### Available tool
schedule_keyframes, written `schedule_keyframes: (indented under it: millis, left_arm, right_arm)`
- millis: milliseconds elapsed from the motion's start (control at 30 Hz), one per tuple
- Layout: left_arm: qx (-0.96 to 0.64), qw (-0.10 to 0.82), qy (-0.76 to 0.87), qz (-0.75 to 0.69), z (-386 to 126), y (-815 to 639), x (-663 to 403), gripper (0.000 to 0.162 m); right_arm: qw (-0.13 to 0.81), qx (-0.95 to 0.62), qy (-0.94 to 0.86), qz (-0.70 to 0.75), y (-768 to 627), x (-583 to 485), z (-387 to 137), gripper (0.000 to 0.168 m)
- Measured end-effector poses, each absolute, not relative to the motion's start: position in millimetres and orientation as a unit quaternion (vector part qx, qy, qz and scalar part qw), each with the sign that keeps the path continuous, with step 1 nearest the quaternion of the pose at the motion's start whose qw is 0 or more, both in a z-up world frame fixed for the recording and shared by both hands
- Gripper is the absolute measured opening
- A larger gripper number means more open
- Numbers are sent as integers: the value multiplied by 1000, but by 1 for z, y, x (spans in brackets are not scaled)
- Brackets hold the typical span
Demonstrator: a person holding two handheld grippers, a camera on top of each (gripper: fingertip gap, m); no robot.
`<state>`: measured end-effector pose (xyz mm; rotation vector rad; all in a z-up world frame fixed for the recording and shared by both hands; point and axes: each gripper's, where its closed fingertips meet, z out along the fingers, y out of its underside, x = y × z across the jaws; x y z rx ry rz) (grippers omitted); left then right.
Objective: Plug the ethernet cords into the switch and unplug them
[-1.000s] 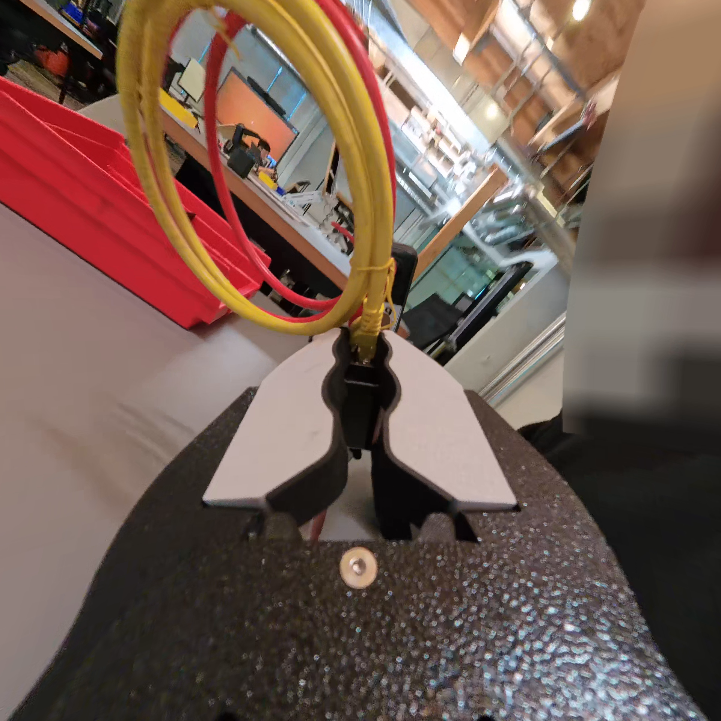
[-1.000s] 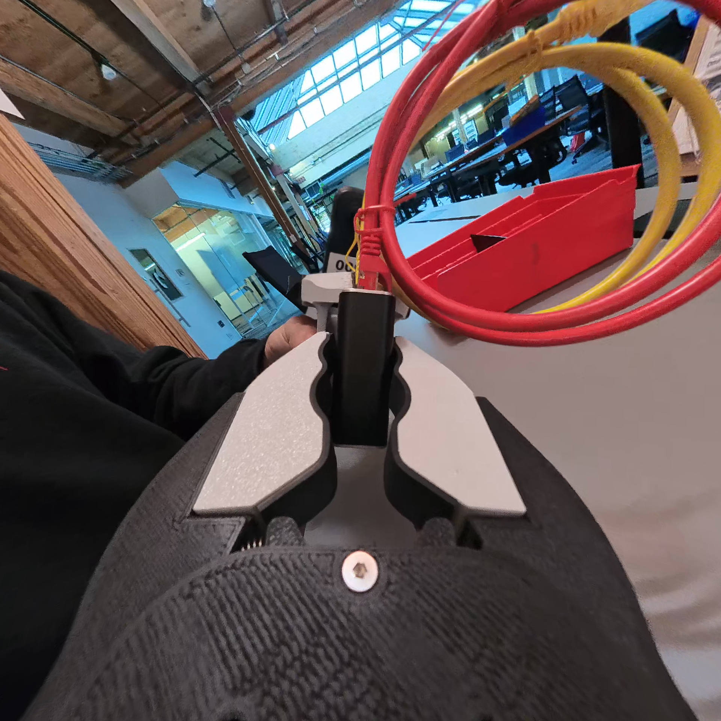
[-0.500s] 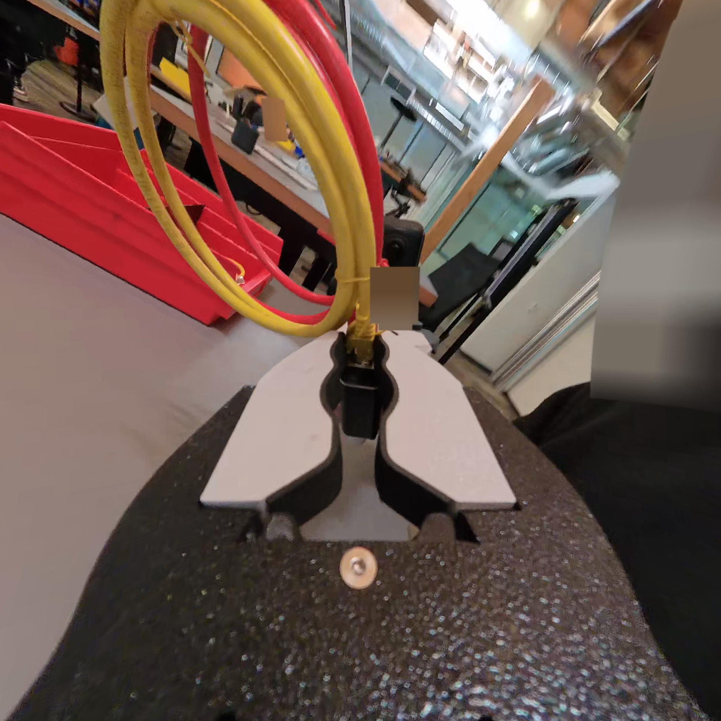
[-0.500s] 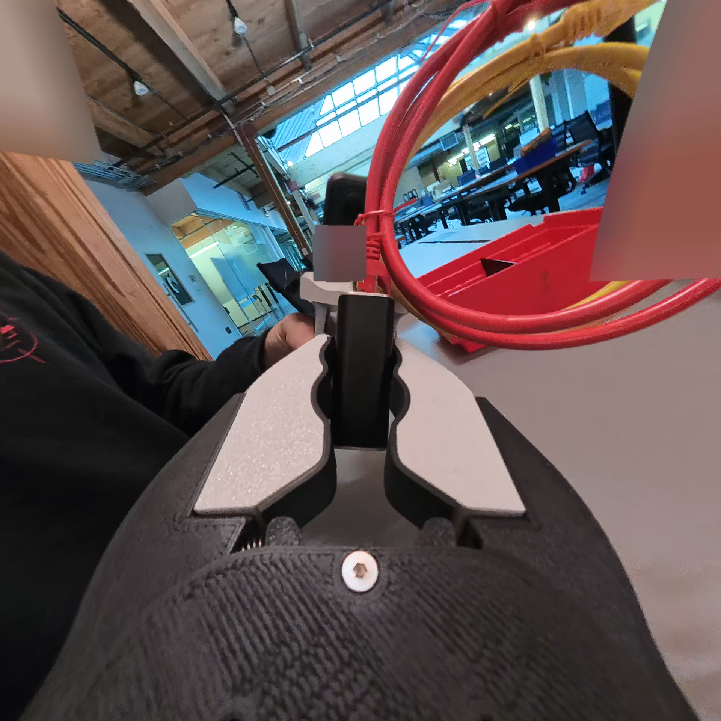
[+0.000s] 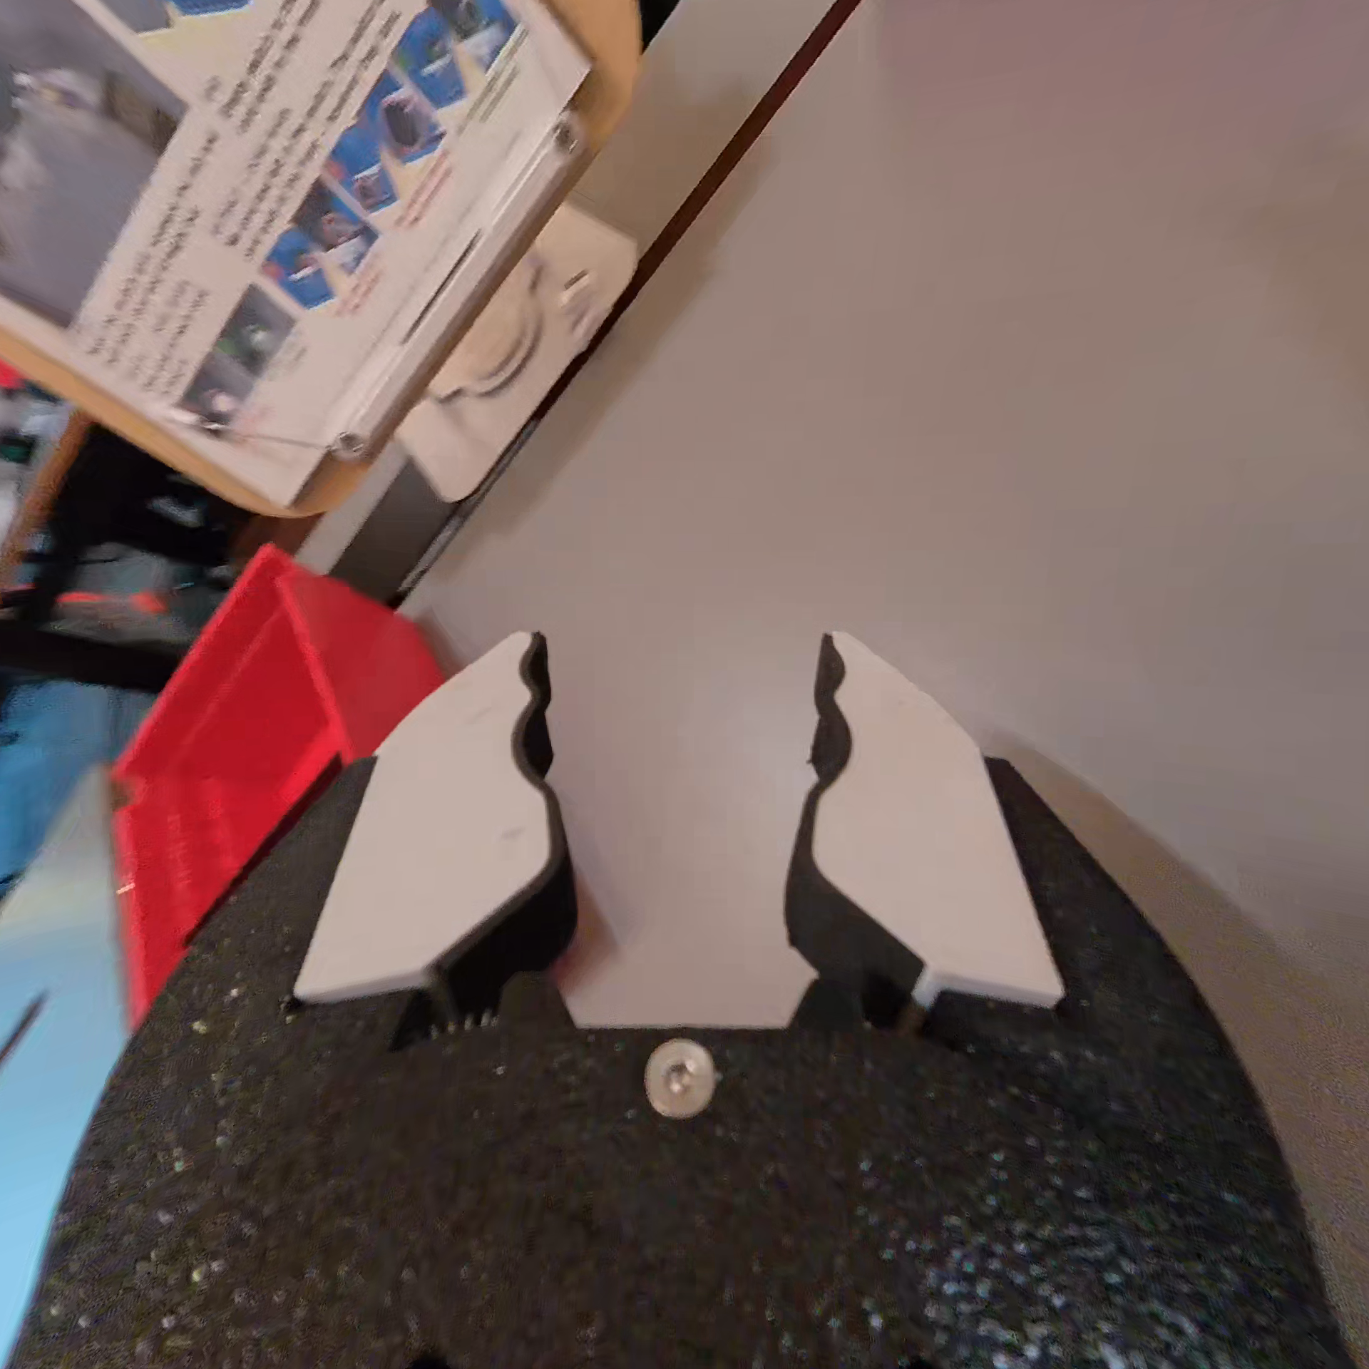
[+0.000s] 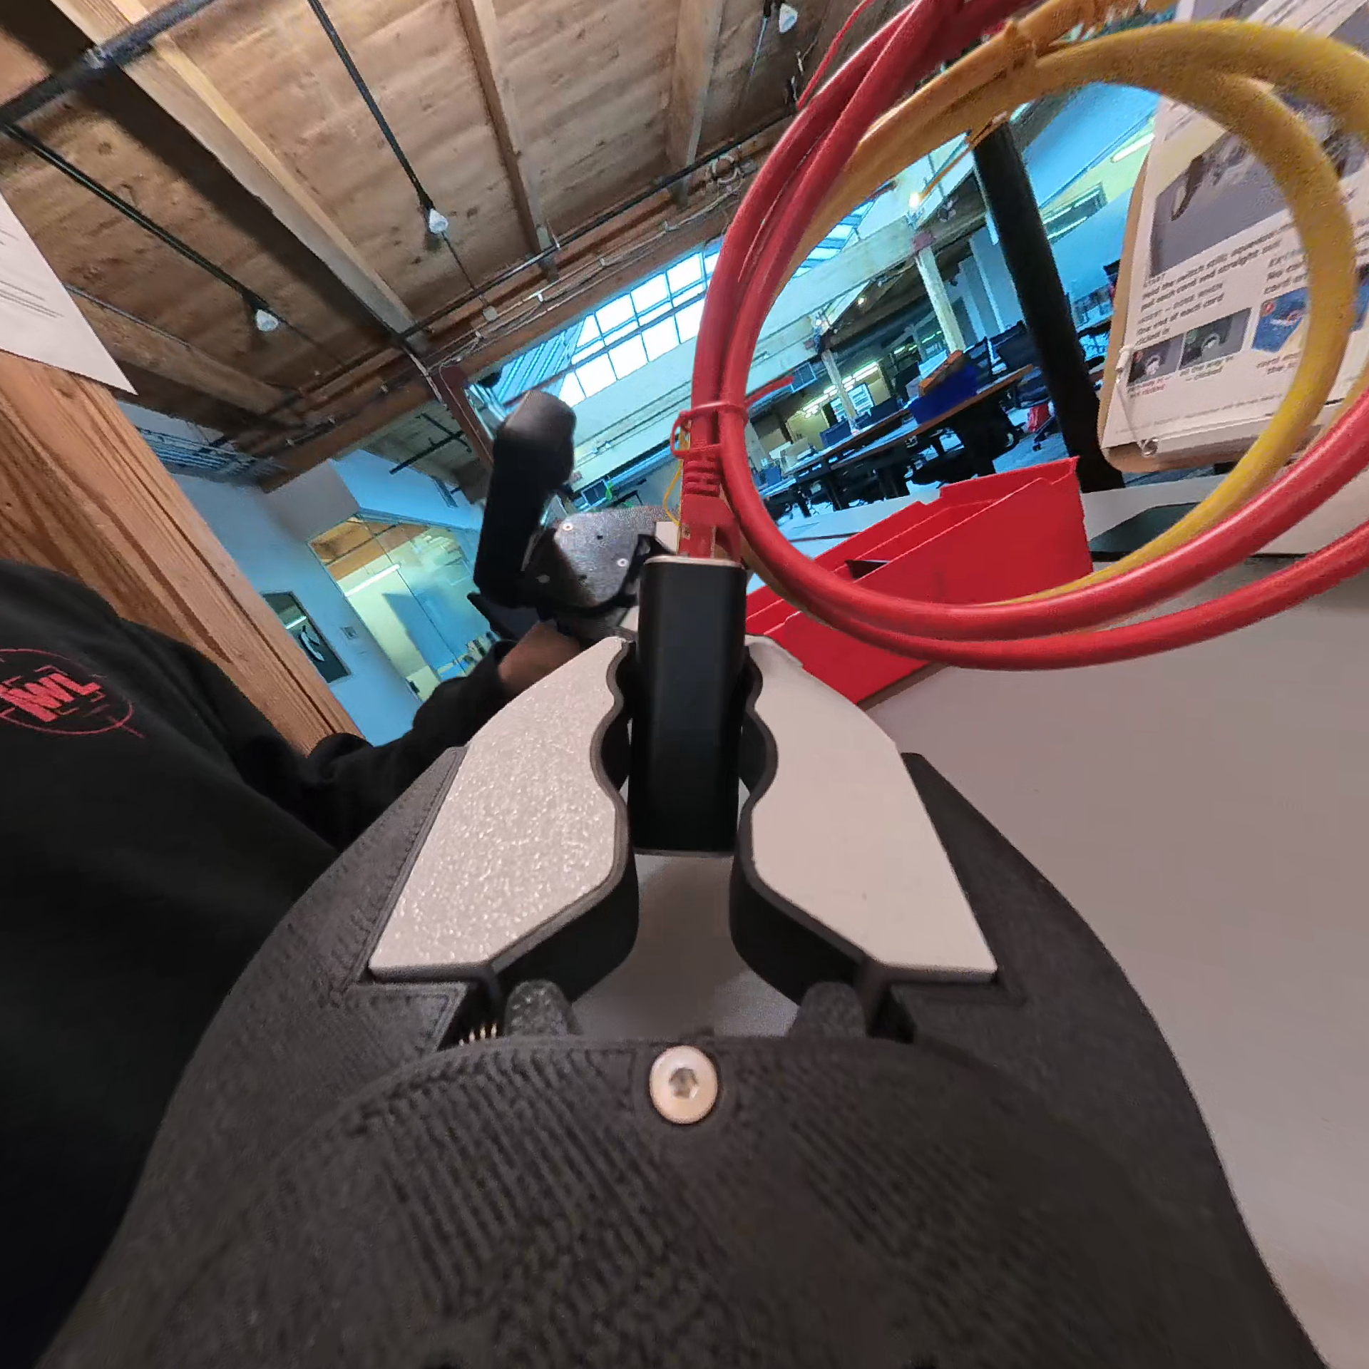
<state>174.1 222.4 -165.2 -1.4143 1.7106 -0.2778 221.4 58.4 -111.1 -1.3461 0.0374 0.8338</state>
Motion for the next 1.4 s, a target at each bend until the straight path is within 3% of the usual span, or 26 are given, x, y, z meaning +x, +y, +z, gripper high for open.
schedule_keyframes:
  millis: [33,500,533,600,667,800,900,1000,1067,1233,1400]
  left_arm:
    - [-566,446,688,-85,-168,229,172,68]
    - [-612,413,651,-176,-184,229,170,67]
    - [-612,413,644,-201,-181,225,174,63]
    - [-592,405,623,-312,-167,205,185,36]
    - [-566,396,572,-443,-139,188,194,30]
    - [-489,392,585,-516,-109,165,195,54]
    - [-431,299,635,-567,-100,118,191,52]
    - [-383,240,645,-616,-89,84,188,34]
    - [-358,243,639,-636,-81,74,189,23]
    - [-361,213,654,-630,-77,60,191,32]
    - [-334,224,699,-591,-78,49,187,22]
  right_arm:
    - [700,-608,16,375,60,220,-113,27]
    - [665,-641,0,382,75,200,-129,27]
    - [665,-641,0,382,75,200,-129,26]
    - [666,-642,1,379,75,200,-129,26]
    - [669,-643,5,373,76,202,-129,26]
    - [679,-642,-3,355,73,204,-125,26]
    - [707,-620,-22,340,69,205,-114,26]
    - [734,-593,-46,328,64,203,-103,26]
    - [738,-582,-69,334,58,197,-97,26]
    - [744,-574,-115,323,52,185,-90,26]
    - [753,-556,-115,333,51,183,-85,26]
